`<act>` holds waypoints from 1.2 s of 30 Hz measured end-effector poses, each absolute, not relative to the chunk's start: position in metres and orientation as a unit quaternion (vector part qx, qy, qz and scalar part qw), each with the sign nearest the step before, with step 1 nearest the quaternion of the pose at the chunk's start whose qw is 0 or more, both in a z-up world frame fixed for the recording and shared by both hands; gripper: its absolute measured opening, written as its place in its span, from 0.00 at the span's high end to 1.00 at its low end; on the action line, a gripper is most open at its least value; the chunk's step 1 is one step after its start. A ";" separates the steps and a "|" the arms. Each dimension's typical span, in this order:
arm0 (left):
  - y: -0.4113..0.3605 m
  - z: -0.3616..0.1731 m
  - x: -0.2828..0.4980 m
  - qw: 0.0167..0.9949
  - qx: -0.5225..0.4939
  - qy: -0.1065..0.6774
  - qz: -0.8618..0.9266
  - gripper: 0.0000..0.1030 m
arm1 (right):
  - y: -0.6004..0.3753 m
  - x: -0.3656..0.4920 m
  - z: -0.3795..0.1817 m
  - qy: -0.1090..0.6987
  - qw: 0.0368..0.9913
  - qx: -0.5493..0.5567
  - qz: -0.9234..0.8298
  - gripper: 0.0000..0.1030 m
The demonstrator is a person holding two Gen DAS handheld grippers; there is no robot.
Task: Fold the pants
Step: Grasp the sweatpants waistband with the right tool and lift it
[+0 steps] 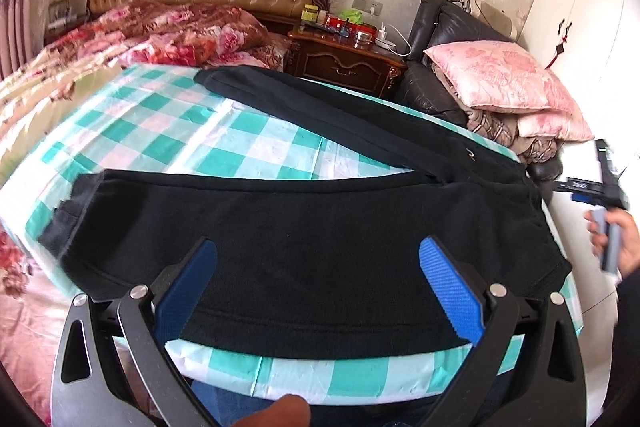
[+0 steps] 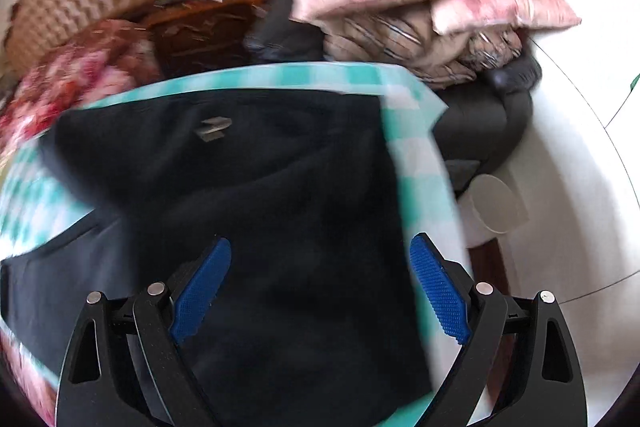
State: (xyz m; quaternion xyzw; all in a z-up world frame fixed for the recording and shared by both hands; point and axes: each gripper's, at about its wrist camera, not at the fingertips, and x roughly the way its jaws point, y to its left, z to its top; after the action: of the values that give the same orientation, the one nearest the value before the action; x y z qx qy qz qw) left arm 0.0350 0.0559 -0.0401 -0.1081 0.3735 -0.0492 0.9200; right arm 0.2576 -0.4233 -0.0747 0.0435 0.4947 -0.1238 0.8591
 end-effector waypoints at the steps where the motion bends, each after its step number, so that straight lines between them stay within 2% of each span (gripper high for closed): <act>1: 0.059 -0.044 0.041 0.917 -0.116 0.377 -0.054 0.02 | -0.436 0.273 -0.080 0.501 0.855 0.045 -0.130 0.15; 6: 0.075 -0.058 0.068 0.909 -0.134 0.393 -0.041 0.02 | -0.473 0.340 -0.103 0.528 0.839 0.074 -0.104 0.14; 16: 0.102 -0.076 0.105 0.895 -0.134 0.425 0.017 0.02 | -0.484 0.419 -0.149 0.571 0.816 0.025 -0.080 0.15; 18: 0.104 -0.081 0.109 0.892 -0.134 0.431 0.023 0.02 | -0.485 0.426 -0.153 0.570 0.818 0.033 -0.067 0.25; 22: 0.107 -0.086 0.120 0.888 -0.137 0.437 0.032 0.02 | -0.480 0.433 -0.150 0.563 0.825 0.041 -0.039 0.60; 23: 0.107 -0.086 0.121 0.888 -0.137 0.438 0.032 0.02 | -0.479 0.434 -0.147 0.559 0.827 0.037 -0.048 0.65; 25: 0.107 -0.087 0.125 0.887 -0.140 0.440 0.031 0.02 | -0.475 0.433 -0.137 0.542 0.837 0.035 -0.061 0.69; 29: 0.109 -0.085 0.123 0.889 -0.145 0.434 0.028 0.02 | -0.463 0.415 -0.107 0.494 0.864 0.043 -0.093 0.71; 33: 0.123 -0.085 0.114 0.889 -0.161 0.428 0.038 0.02 | -0.405 0.340 -0.042 0.367 0.929 0.002 -0.051 0.71; 36: 0.135 -0.082 0.103 0.891 -0.169 0.419 0.045 0.02 | -0.351 0.247 0.001 0.266 0.963 -0.041 0.008 0.71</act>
State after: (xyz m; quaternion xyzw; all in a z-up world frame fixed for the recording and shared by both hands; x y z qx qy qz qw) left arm 0.1027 0.1353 -0.0824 -0.1695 0.4187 0.0451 0.8910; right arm 0.2467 -0.3509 0.0006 -0.0413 0.2662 0.0083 0.9630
